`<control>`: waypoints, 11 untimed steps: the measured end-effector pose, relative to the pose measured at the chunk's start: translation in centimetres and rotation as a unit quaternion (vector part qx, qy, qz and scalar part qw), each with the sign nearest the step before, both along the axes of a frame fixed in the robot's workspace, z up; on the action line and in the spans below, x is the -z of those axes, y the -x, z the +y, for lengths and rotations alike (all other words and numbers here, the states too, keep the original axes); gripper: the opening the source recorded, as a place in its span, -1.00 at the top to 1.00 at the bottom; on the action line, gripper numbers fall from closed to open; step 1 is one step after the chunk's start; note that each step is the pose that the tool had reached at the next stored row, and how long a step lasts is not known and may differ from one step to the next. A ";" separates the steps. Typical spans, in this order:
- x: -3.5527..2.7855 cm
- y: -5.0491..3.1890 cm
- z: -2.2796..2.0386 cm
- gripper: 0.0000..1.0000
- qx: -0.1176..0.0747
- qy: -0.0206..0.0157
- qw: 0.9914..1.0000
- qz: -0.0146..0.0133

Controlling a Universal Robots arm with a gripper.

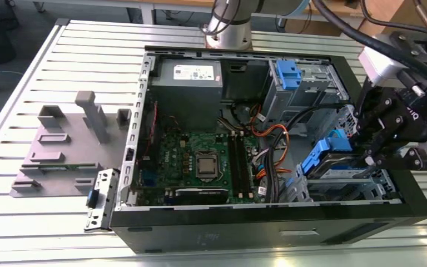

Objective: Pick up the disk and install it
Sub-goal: 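Insert the disk into the insertion slot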

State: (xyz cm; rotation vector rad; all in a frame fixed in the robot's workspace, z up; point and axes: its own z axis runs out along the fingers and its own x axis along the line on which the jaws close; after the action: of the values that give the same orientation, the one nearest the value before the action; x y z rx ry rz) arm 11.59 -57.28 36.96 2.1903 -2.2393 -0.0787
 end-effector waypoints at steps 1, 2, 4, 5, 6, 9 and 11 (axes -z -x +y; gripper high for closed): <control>0.18 0.00 0.00 0.31 0.000 0.000 1.000 0.000; 0.36 0.00 0.00 0.31 0.000 0.000 1.000 0.000; 0.72 0.00 0.00 0.31 0.000 0.000 1.000 0.000; 0.90 0.00 0.00 0.31 0.000 0.000 1.000 0.000; 1.08 0.00 0.00 0.31 0.000 0.000 1.000 0.000; 1.63 0.00 0.00 0.31 0.000 0.000 1.000 0.000; 1.97 0.00 0.00 0.31 0.000 0.001 1.000 0.000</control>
State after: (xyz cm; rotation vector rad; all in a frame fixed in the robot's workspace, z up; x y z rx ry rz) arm 11.59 -57.28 34.99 2.1892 -2.2384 -0.0767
